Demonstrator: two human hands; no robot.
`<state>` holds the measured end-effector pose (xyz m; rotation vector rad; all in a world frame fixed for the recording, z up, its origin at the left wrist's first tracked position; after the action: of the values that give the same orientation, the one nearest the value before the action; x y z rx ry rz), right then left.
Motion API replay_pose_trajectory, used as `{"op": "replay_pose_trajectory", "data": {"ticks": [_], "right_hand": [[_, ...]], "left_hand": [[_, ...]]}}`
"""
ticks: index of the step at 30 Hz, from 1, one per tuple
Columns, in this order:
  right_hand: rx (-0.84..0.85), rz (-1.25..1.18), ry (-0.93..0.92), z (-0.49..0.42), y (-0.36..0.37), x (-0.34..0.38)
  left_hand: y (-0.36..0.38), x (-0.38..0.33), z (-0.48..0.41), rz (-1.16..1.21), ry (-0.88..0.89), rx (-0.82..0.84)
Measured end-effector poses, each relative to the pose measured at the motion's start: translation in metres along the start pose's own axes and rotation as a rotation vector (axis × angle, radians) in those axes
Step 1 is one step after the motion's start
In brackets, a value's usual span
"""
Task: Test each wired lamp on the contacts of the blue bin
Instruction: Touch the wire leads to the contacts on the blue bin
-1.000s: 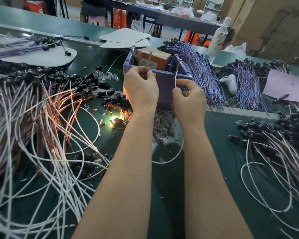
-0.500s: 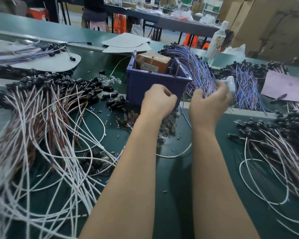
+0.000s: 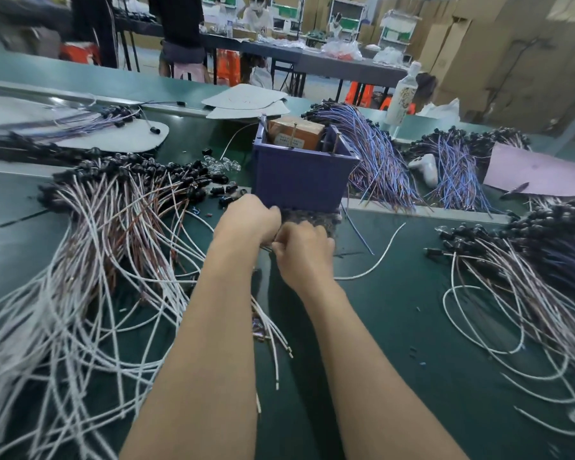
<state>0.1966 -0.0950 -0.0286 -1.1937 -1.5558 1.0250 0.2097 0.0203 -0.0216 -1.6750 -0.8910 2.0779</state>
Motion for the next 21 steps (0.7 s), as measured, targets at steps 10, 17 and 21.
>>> {"op": "replay_pose_trajectory", "data": {"ticks": [10,17,21], "right_hand": [[-0.260,-0.717,0.001,0.002,-0.093,-0.041],[-0.470,-0.473,0.114,0.056,-0.211,-0.164],[-0.563,-0.252,0.366,0.096,-0.245,-0.241]], "left_hand": [[-0.013,-0.105,0.033,0.718,0.397,-0.051],[0.006,-0.189,0.047,1.580,0.312,0.057],[0.115,-0.239,0.069,1.427,0.127,0.406]]}}
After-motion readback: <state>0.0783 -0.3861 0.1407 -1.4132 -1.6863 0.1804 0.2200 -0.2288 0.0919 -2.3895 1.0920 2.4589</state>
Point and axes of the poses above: each hand's wrist, its own z-axis away from the middle knuckle, its own y-axis out of the palm, x = y × z, the point moved 10 cm from there along -z, towards the middle knuckle, and after that the axes turned 9 degrees about z, right-handed, at the moved point
